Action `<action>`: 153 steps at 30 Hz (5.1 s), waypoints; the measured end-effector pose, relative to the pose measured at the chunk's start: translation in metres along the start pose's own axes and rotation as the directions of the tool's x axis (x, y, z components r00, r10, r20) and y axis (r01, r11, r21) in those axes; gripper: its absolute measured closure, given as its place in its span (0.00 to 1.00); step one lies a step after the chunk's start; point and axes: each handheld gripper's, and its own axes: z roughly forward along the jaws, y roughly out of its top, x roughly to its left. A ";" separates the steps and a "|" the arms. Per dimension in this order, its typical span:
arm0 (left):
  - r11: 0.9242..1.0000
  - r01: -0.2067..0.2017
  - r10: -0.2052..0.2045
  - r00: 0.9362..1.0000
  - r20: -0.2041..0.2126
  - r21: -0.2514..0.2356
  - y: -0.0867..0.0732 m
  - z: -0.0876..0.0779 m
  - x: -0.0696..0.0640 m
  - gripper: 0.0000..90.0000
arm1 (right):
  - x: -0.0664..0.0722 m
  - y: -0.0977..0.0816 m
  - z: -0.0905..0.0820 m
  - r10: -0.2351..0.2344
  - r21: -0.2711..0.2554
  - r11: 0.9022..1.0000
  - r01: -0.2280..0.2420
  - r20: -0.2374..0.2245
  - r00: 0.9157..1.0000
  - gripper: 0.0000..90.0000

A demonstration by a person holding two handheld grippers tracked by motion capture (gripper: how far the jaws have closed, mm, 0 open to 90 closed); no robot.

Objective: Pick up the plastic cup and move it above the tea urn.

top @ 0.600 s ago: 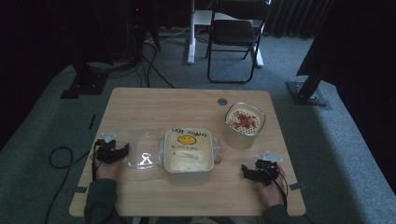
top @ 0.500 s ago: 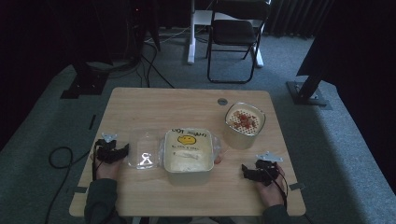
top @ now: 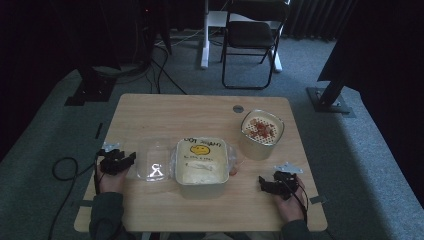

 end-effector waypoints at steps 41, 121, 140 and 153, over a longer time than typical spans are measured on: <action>0.992 -0.115 0.108 0.987 0.123 0.051 0.024 -0.002 -0.036 0.90 | 0.000 0.000 0.000 0.000 0.000 1.000 0.000 0.000 1.000 0.14; 0.894 -0.378 0.446 0.719 0.533 -0.240 0.139 -0.060 -0.188 0.81 | 0.000 0.000 0.000 -0.001 -0.001 1.000 0.001 0.001 1.000 0.14; 0.894 -0.360 0.447 0.726 0.522 -0.266 0.137 -0.061 -0.176 0.66 | 0.000 0.000 0.000 -0.001 -0.001 1.000 0.001 0.000 1.000 0.14; 0.915 -0.335 0.402 0.794 0.456 -0.223 0.135 -0.049 -0.152 0.64 | 0.005 0.002 0.001 -0.005 -0.006 1.000 0.005 -0.003 1.000 0.17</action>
